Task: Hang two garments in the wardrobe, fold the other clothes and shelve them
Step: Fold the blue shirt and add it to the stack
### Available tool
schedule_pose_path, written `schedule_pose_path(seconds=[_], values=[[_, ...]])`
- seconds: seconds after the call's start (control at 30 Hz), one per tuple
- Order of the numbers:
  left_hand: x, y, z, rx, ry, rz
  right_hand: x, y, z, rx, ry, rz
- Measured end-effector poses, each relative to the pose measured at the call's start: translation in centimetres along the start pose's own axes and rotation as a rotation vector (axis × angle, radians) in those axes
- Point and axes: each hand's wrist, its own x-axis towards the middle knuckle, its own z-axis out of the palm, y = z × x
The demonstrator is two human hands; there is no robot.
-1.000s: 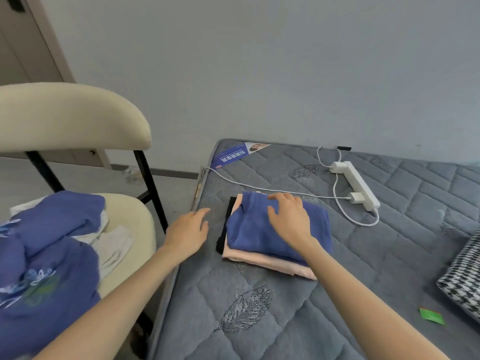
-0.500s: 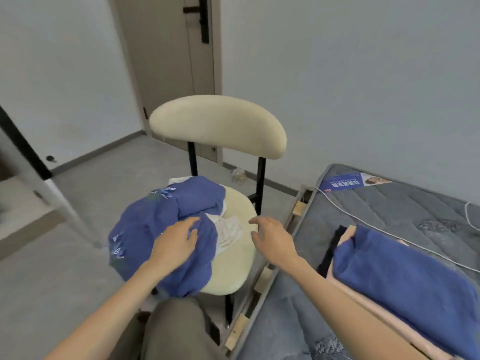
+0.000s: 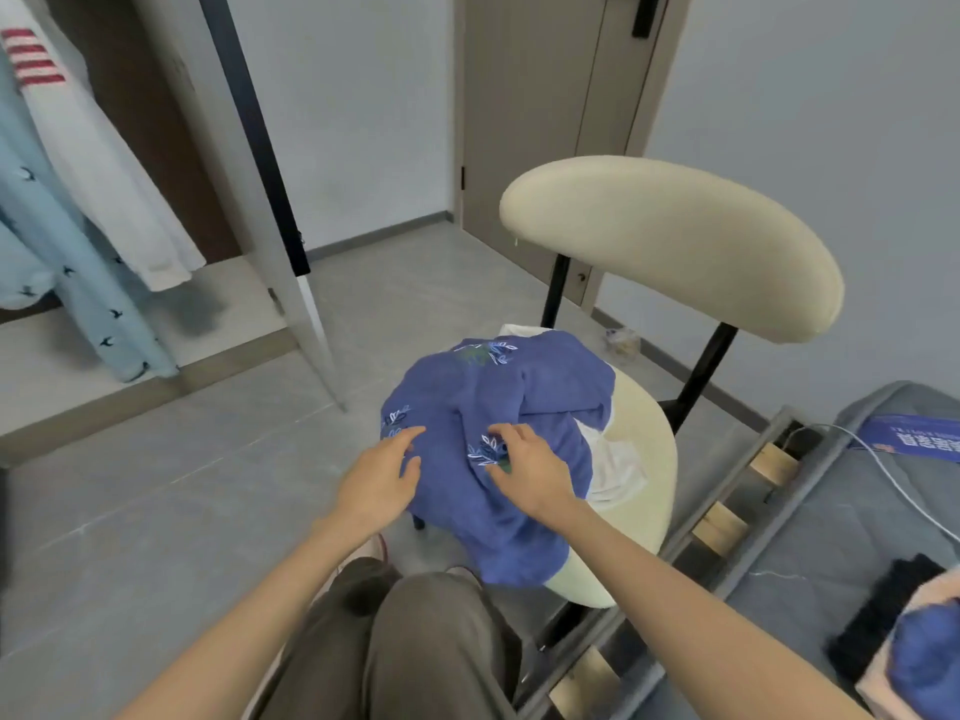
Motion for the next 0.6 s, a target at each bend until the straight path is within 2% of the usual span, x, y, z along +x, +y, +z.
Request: schedule_pose_path(seconds=[0.07, 0.2, 0.37, 0.6], values=[[0.2, -0.8, -0.1, -0.007, -0.001, -0.012, 1.0, -0.2, 1.1, -0.027, 0.018, 0.064], [0.6, -2.2, -0.2, 0.001, -0.031, -0.027, 2.3, 0.4, 1.9, 0.079, 0.09, 0.162], [1.2, -2.5, -0.4, -0.035, -0.054, -0.023, 2.6, 0.4, 0.3, 0.251, 0.191, 0.083], [1.2, 0.2, -1.6, -0.167, -0.042, 0.069, 0.3, -2.3, -6.8, 0.477, 0.304, -0.047]])
